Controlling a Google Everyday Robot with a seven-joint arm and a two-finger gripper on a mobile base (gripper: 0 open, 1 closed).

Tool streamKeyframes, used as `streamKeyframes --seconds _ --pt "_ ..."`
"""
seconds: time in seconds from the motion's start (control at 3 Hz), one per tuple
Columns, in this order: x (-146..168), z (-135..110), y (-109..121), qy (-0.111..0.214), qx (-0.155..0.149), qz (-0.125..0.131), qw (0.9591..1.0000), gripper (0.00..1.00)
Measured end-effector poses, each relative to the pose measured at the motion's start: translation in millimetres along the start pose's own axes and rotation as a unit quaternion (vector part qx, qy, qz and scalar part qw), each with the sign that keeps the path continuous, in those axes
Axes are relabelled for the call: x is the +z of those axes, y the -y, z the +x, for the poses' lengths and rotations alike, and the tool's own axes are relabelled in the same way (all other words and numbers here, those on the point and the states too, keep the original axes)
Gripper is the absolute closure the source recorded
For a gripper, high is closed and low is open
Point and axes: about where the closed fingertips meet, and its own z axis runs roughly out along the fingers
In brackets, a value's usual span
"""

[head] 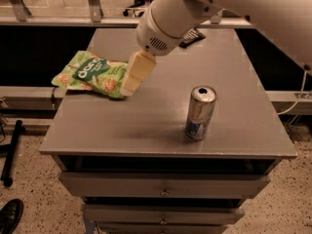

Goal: Move green rice chip bag near rxbar chocolate

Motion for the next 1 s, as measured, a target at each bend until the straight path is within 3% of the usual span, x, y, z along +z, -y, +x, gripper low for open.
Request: streamKeyframes --seconds 0.33,1.0 --pt "45 -6 20 0.013 0.001 0.006 0.9999 0.00" --pt "110 -6 26 0.025 0.019 -0.009 0.9995 0.02"
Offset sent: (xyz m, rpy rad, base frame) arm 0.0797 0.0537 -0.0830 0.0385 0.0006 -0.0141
